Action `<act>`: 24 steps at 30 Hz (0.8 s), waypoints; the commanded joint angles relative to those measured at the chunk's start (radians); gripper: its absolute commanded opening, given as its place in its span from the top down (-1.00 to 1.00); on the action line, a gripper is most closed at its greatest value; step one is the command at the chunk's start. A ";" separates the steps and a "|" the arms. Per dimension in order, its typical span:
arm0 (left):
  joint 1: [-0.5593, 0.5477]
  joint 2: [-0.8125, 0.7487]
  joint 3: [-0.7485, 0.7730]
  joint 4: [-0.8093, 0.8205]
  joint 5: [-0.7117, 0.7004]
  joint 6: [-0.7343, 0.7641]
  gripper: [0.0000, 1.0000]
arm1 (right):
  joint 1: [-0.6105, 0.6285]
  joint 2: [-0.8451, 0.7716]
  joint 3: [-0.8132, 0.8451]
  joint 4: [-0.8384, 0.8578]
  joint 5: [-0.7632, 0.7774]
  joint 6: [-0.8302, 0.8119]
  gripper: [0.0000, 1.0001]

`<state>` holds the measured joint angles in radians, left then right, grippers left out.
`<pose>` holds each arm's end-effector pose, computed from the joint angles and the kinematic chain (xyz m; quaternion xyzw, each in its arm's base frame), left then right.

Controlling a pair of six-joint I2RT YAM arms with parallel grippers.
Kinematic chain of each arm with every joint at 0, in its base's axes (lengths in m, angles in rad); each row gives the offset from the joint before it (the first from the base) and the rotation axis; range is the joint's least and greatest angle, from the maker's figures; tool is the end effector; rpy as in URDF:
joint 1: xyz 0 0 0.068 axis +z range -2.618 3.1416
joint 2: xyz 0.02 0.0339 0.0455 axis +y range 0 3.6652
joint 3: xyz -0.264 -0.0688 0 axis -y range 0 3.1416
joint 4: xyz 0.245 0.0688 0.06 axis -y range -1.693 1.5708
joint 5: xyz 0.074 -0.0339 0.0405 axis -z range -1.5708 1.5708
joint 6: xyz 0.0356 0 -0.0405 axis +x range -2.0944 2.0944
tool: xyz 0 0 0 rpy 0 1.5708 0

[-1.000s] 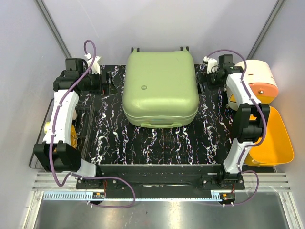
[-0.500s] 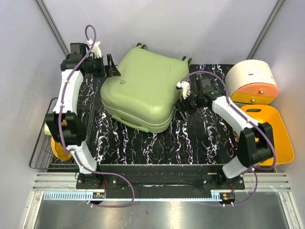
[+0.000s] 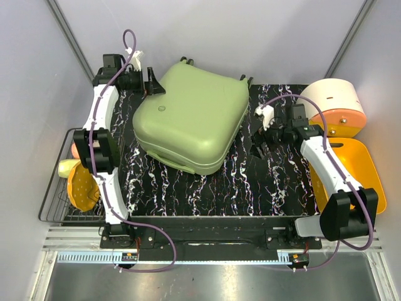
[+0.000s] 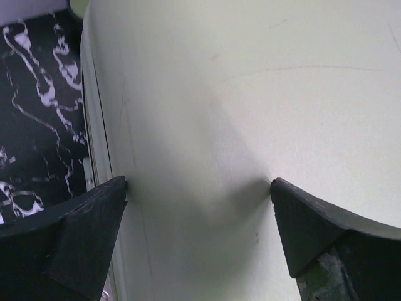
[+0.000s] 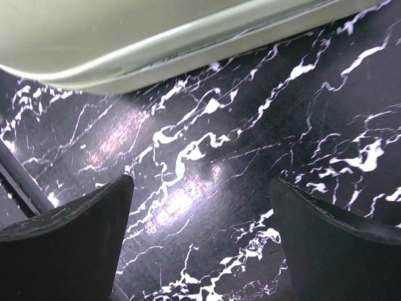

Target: Open, take out, and arrange the luggage

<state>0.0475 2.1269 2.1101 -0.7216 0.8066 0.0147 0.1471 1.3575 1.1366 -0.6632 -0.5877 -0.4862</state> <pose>0.4790 -0.0030 0.3272 0.1448 0.8437 -0.3472 0.3828 0.2761 0.0609 0.2962 -0.3733 0.8261 0.2145 0.3636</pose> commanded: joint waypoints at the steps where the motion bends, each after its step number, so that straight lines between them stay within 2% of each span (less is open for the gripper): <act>1: -0.181 0.105 -0.006 -0.099 0.270 0.033 -0.98 | 0.002 -0.053 -0.060 -0.030 -0.027 -0.112 -0.96; 4: -0.233 0.146 0.007 -0.098 0.313 0.042 -0.98 | 0.003 -0.087 -0.104 -0.023 -0.066 -0.135 -0.94; 9: -0.258 0.197 0.091 -0.098 0.330 0.008 -0.94 | 0.012 -0.104 -0.175 0.046 -0.129 -0.071 -0.80; 14: -0.212 0.142 0.198 -0.108 0.158 0.018 -0.98 | 0.094 -0.075 -0.179 0.128 -0.113 0.009 -0.64; 16: -0.141 0.061 0.186 -0.047 0.119 -0.010 -0.98 | 0.155 -0.064 -0.181 0.177 -0.103 0.050 -0.51; 18: -0.057 -0.046 0.157 0.014 0.106 -0.100 -0.98 | 0.208 -0.055 -0.178 0.211 -0.086 0.089 -0.45; 21: 0.052 -0.204 0.084 0.021 0.057 -0.128 -0.98 | 0.265 -0.041 -0.175 0.284 -0.041 0.179 -0.35; 22: 0.075 -0.247 0.014 0.014 0.040 -0.130 -0.98 | 0.304 -0.037 -0.176 0.345 -0.018 0.237 -0.25; 24: 0.127 -0.391 -0.086 -0.019 0.014 -0.119 -0.98 | 0.347 -0.008 -0.166 0.399 0.023 0.271 -0.23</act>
<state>0.0422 2.0659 2.1338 -0.7216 0.8749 -0.0635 0.3813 1.3052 0.9546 -0.5068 -0.5671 -0.3519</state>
